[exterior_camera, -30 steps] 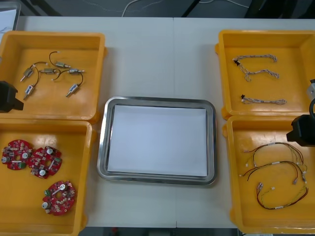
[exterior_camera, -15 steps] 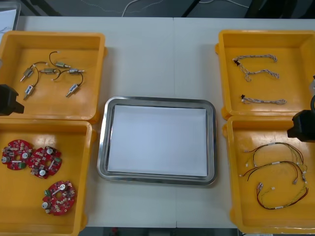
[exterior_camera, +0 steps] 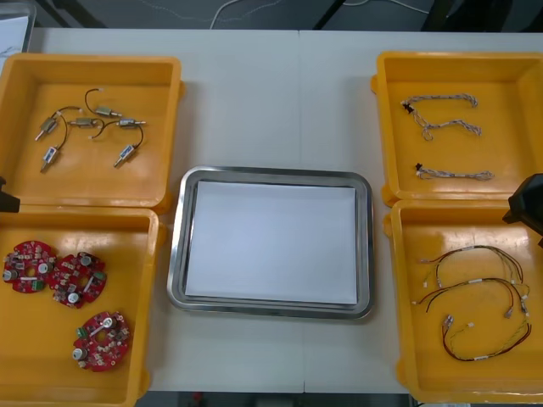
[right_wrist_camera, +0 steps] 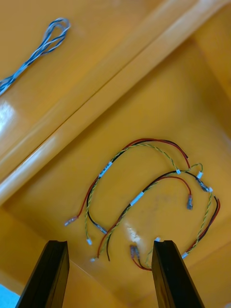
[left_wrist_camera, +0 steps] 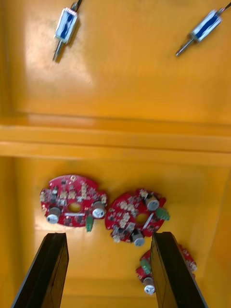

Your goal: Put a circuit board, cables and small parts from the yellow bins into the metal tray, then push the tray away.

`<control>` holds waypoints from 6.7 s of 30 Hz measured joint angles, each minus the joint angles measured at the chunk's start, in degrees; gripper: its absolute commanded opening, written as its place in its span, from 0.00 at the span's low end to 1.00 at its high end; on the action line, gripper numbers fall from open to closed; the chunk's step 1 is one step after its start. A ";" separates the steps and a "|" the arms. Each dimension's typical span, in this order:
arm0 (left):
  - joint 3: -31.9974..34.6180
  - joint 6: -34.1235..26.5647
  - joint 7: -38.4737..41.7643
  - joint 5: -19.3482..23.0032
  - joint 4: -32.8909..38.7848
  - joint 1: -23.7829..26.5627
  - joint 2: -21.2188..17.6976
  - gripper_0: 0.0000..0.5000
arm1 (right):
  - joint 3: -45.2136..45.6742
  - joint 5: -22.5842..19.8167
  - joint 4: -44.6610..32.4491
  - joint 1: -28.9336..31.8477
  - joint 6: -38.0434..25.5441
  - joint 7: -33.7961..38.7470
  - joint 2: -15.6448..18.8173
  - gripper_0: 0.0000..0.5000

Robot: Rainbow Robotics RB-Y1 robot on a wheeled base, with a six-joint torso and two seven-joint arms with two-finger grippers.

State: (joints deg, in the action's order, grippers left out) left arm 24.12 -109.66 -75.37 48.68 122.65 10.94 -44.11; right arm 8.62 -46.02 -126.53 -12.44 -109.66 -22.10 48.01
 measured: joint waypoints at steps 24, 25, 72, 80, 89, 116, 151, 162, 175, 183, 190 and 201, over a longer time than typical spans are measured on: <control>5.59 0.00 0.13 -2.06 8.64 -18.44 11.53 1.00 | -0.01 5.22 9.52 4.80 7.87 26.73 -5.53 1.00; 5.49 0.00 0.14 -2.78 8.77 -18.83 12.06 1.00 | -0.01 5.22 10.13 4.81 8.16 26.73 -5.82 1.00; -6.96 11.37 13.29 -13.59 4.95 -25.12 17.90 1.00 | -5.95 10.51 16.39 10.00 19.62 29.58 -13.73 1.00; -9.39 12.91 13.83 -15.09 2.84 -25.12 18.06 1.00 | -6.58 11.22 16.34 10.26 20.02 29.58 -13.73 1.00; -11.37 12.91 14.51 -15.72 2.79 -25.12 18.18 1.00 | -6.60 11.59 16.31 10.26 20.02 29.58 -13.73 0.00; -12.05 12.91 15.98 -18.81 -0.50 -23.81 21.32 0.66 | -3.46 7.87 12.38 4.19 2.99 29.58 -11.80 0.00; -8.80 7.75 15.97 -19.63 -0.53 -17.62 20.93 0.00 | 3.70 -3.95 -4.75 4.18 0.13 -4.12 -1.61 0.00; -7.91 7.62 15.95 -19.40 3.13 -16.73 14.70 0.00 | 3.70 -8.38 -9.60 4.17 0.10 -19.78 0.10 0.00; -0.27 0.21 15.83 -8.36 10.05 -14.06 10.16 0.00 | 3.71 -11.82 -15.10 4.17 0.06 -36.99 0.91 0.00; 0.06 0.14 15.81 -2.51 12.15 -12.15 4.76 0.00 | 3.71 -13.68 -17.36 4.16 -0.01 -44.40 1.72 0.00; -0.25 0.13 15.81 -1.07 12.22 -9.27 1.78 0.00 | 3.71 -15.71 -17.86 3.86 -0.08 -51.55 2.38 0.00; -6.31 0.07 15.81 2.54 10.58 -0.63 -3.02 0.00 | 3.72 -16.35 -17.90 2.92 -0.12 -53.66 2.44 0.00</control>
State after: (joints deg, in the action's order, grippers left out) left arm 17.81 -109.59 -59.56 51.22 133.23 10.32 -47.12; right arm 12.34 -62.37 -144.43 -9.52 -109.78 -75.76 50.45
